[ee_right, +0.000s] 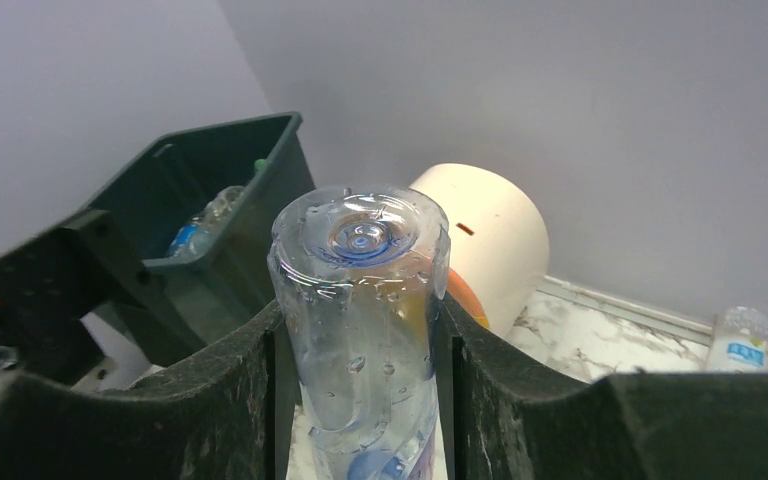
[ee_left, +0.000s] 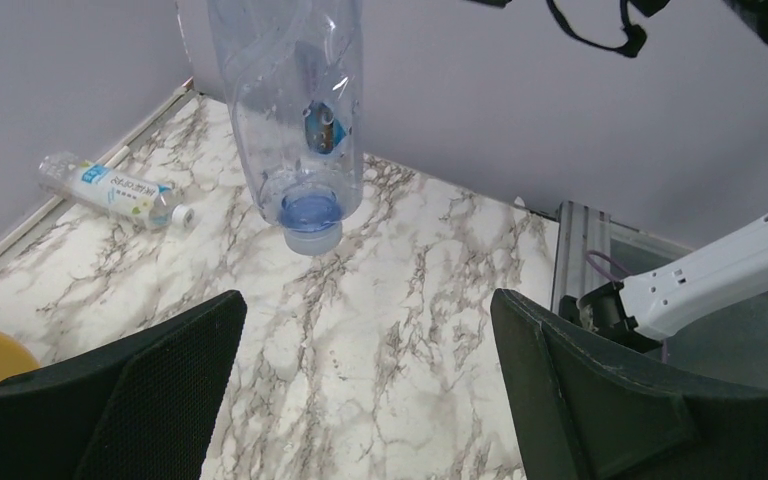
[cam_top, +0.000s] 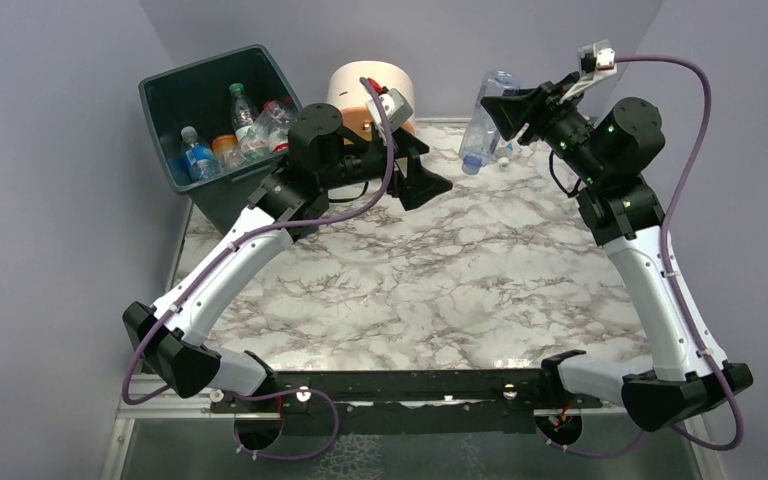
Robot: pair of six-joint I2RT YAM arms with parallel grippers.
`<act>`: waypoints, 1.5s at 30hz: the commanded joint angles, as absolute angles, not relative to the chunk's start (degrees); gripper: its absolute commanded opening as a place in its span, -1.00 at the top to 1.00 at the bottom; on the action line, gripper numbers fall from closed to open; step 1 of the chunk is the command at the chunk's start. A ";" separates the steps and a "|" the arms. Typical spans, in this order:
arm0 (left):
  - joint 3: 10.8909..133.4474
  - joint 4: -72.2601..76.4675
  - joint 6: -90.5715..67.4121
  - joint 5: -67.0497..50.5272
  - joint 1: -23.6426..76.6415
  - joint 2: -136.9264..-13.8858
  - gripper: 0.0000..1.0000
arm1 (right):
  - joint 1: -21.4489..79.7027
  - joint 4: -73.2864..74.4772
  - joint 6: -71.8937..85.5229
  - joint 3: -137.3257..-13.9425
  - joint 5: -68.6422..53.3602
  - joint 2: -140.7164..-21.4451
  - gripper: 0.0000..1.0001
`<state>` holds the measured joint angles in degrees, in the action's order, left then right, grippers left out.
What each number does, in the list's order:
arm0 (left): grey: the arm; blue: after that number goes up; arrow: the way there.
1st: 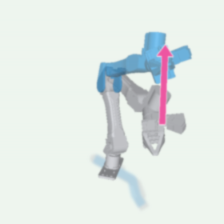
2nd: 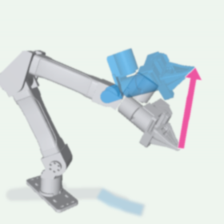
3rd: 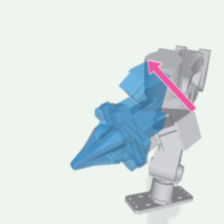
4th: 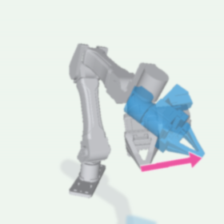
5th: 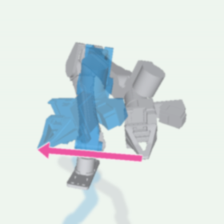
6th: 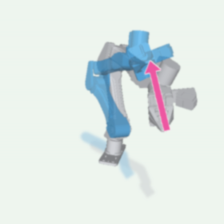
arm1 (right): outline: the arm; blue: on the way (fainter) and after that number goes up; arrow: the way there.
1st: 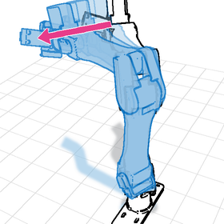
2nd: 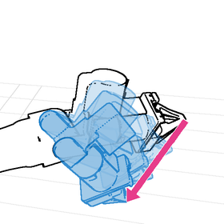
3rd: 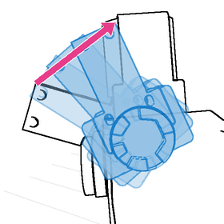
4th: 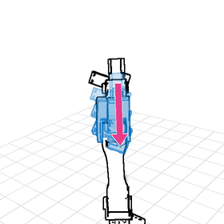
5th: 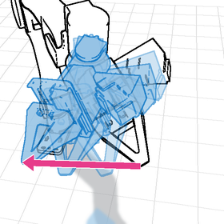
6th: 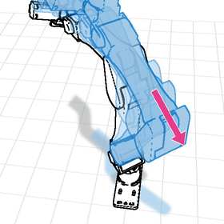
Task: Put the plastic bottles in the bin
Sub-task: Pick up the plastic bottle at the center of the board.
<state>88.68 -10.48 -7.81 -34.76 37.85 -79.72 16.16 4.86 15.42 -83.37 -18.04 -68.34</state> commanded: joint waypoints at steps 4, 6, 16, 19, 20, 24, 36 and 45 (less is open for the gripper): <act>84.44 1.34 -9.29 -32.87 38.93 -78.32 -0.98 | 17.00 7.63 17.66 -87.89 -27.22 -68.94 0.29; 83.72 2.80 -9.63 -32.78 39.02 -78.12 -0.99 | 17.34 8.15 17.77 -88.40 -28.44 -69.06 0.28; 84.69 5.50 -11.18 -34.87 39.72 -80.23 -0.99 | 21.18 10.72 16.24 -90.89 -29.96 -70.40 0.28; 85.92 3.83 -10.68 -34.85 39.97 -81.23 -0.99 | 22.70 10.92 15.80 -91.08 -29.49 -70.53 0.27; 86.23 3.25 -10.45 -34.77 39.99 -81.54 -0.99 | 23.22 11.04 15.69 -91.21 -29.17 -70.57 0.27; 87.28 1.23 -9.73 -34.63 39.99 -82.38 -0.99 | 24.94 11.49 15.02 -91.94 -28.50 -70.88 0.27; 89.34 -2.66 -8.17 -34.96 40.08 -83.82 -0.74 | 27.09 14.22 12.73 -94.29 -27.56 -72.15 0.25; 90.11 -3.85 -8.51 -36.08 40.08 -84.81 -0.15 | 27.33 14.43 12.31 -93.40 -25.96 -72.26 0.25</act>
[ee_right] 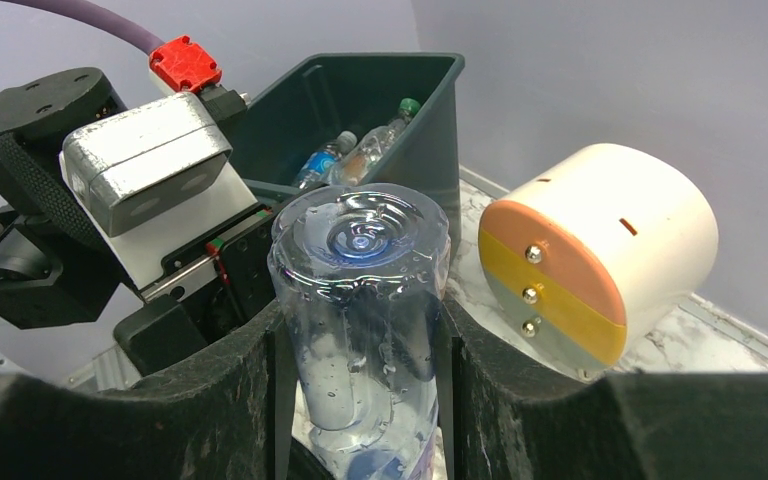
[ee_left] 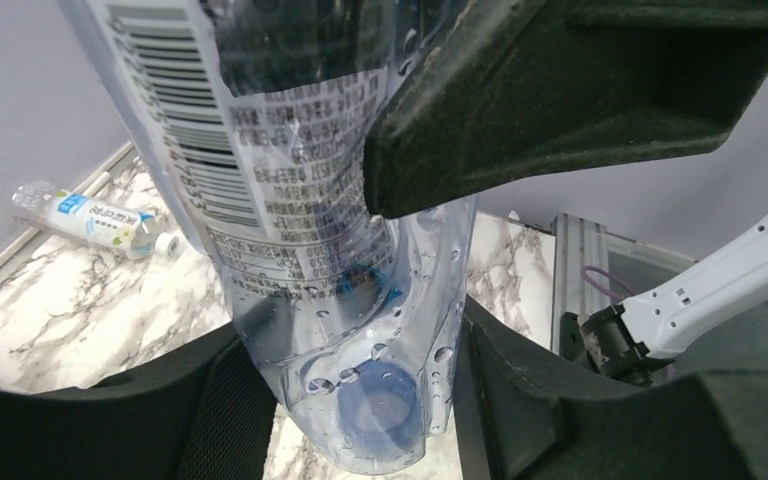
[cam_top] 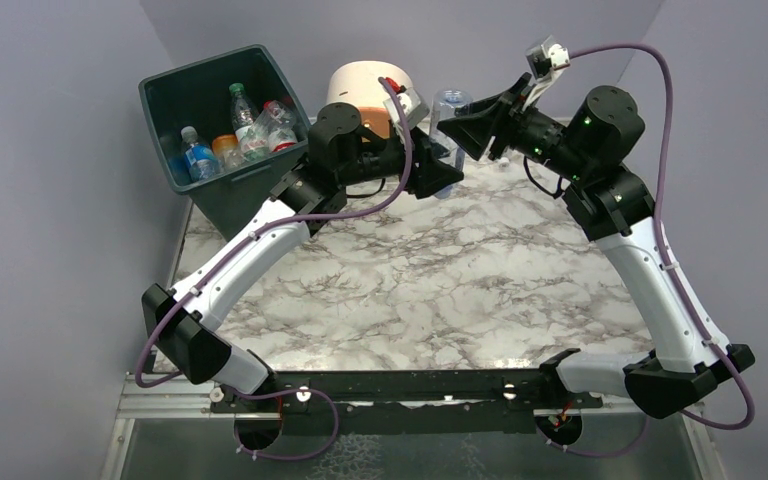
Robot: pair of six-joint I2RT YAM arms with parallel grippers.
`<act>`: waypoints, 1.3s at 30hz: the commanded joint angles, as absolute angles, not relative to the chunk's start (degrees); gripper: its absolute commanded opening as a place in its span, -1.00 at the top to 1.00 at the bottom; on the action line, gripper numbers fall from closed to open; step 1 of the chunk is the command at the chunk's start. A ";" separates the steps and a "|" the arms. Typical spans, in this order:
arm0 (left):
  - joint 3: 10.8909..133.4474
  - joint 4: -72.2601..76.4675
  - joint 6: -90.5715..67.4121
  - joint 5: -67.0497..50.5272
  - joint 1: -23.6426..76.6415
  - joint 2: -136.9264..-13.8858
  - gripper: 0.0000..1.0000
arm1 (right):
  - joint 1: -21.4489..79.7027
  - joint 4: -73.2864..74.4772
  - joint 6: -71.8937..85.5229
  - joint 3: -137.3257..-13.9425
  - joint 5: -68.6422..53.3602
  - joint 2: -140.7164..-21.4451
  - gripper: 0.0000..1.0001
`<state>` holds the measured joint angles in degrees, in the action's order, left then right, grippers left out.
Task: Put the plastic bottles in the bin
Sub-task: Pick up the plastic bottle at the center of the board.
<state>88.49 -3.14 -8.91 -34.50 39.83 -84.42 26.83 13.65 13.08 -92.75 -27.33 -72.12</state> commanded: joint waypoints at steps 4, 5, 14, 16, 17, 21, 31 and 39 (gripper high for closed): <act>90.18 -4.18 -8.61 -36.08 40.08 -85.01 0.03 | 27.42 14.25 12.57 -93.16 -25.50 -72.54 0.23; 90.18 -4.28 -8.68 -36.13 40.08 -85.10 0.04 | 27.41 14.17 12.61 -93.09 -25.27 -72.59 0.20; 91.27 -6.94 -8.62 -33.98 40.05 -85.05 0.11 | 27.42 13.96 14.12 -92.97 -23.32 -72.98 -0.09; 91.36 -7.43 -8.61 -32.87 39.99 -84.83 0.13 | 27.42 14.82 14.67 -93.52 -21.81 -73.25 -0.26; 91.43 -7.70 -8.61 -32.45 39.99 -84.76 0.13 | 27.42 15.22 14.91 -93.70 -20.85 -73.22 -0.32; 91.63 -8.47 -8.62 -31.02 39.83 -84.43 0.13 | 27.41 17.39 15.84 -94.91 -17.46 -73.30 -0.51; 91.21 -10.22 -8.53 -28.95 36.50 -82.11 0.13 | 27.34 20.15 19.14 -95.96 -9.37 -69.93 -0.94; 92.84 -13.22 -9.03 -29.18 27.21 -79.78 0.13 | 27.34 21.91 20.84 -95.73 -4.84 -67.40 -0.97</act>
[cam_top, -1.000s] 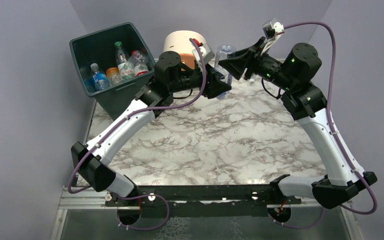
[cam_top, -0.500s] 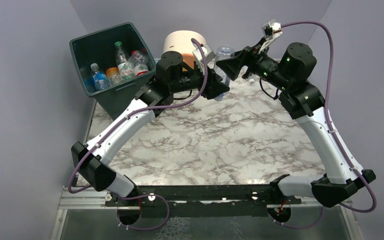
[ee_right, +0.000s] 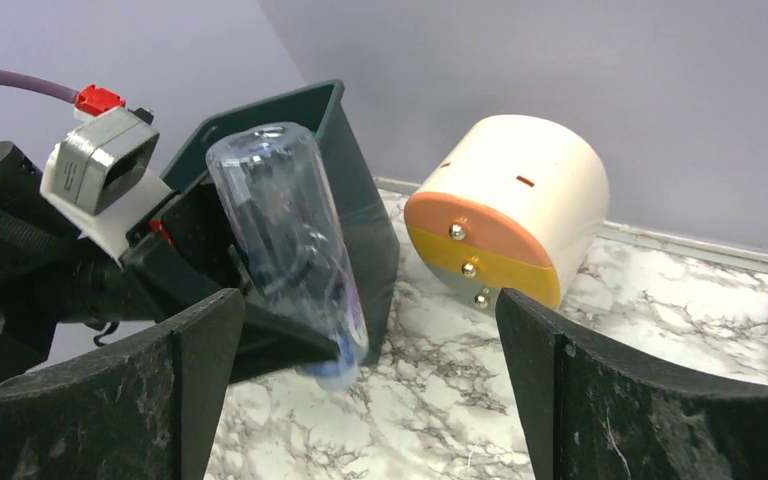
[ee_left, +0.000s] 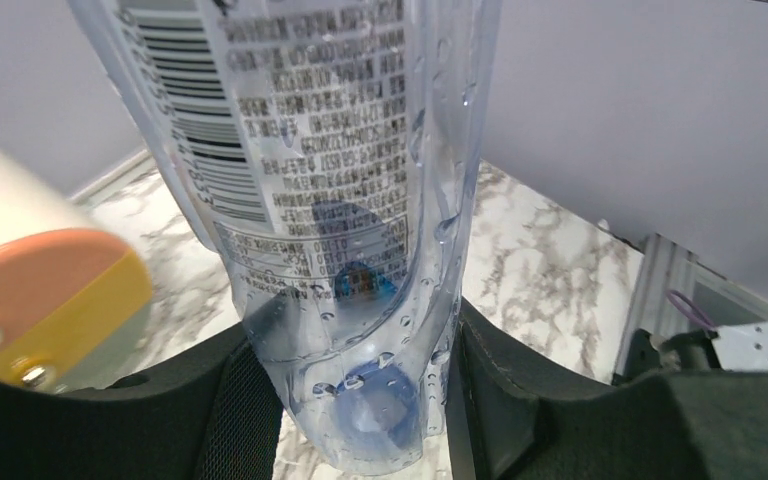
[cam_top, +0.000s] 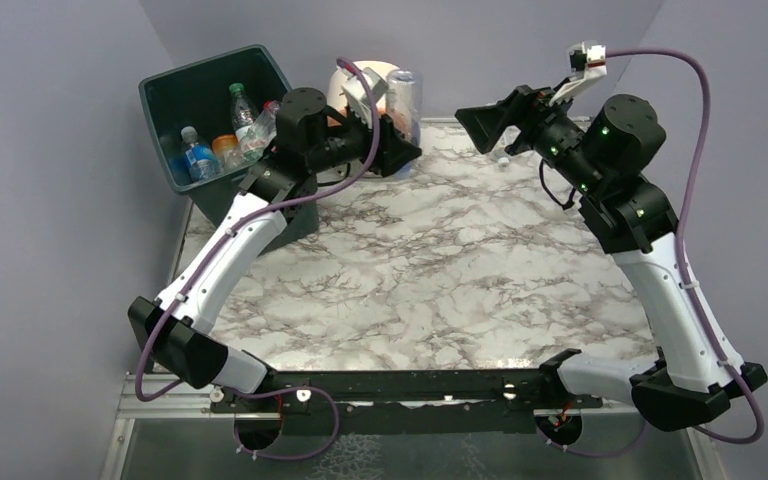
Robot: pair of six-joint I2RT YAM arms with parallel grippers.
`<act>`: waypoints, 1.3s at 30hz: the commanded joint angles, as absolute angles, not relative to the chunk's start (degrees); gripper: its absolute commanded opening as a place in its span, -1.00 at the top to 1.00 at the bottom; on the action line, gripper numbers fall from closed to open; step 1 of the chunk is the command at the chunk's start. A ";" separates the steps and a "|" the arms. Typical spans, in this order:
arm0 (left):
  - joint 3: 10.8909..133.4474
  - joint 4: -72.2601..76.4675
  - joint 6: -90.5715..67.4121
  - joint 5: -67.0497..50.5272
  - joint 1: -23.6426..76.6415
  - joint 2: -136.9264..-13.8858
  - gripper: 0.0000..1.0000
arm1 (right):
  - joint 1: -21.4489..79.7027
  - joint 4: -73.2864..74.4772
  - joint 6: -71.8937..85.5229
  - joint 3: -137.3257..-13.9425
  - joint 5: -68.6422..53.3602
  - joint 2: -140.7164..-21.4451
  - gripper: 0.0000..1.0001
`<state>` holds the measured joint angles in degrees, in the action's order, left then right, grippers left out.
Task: Put the plastic bottles in the bin
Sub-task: Pick up the plastic bottle at the center of the board, then place the plastic bottle in the trash bin.
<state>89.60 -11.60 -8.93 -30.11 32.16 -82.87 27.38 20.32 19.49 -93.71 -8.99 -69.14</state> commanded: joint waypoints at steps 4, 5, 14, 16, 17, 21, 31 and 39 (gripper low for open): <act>96.05 -17.50 -8.46 -27.19 20.77 -79.05 0.13 | 27.33 22.63 21.02 -95.40 -4.07 -67.98 -0.97; 96.99 -18.46 -8.10 -26.78 19.16 -78.86 0.13 | 27.30 22.70 21.13 -95.16 -3.98 -68.14 -0.97; 104.09 -25.29 -8.03 -23.52 5.00 -78.70 0.13 | 27.33 22.12 21.42 -93.30 -4.61 -69.70 -0.98; 104.88 -26.71 -8.69 -22.70 1.45 -78.89 0.12 | 27.29 22.12 21.29 -93.09 -4.49 -70.06 -0.98; 105.08 -27.19 -9.27 -22.55 -0.35 -78.91 0.12 | 27.28 22.16 21.21 -92.99 -4.48 -70.24 -0.98; 104.85 -29.00 -11.41 -22.42 -6.73 -79.18 0.12 | 27.33 22.18 20.94 -92.41 -4.31 -70.71 -0.98; 104.60 -33.60 -12.66 -16.19 -12.22 -81.68 -0.04 | 27.24 21.59 20.99 -90.61 -4.44 -71.69 -0.98; 104.84 -35.55 -13.15 -14.97 -13.27 -83.52 -0.76 | 27.24 21.48 20.98 -90.13 -4.75 -73.10 -0.99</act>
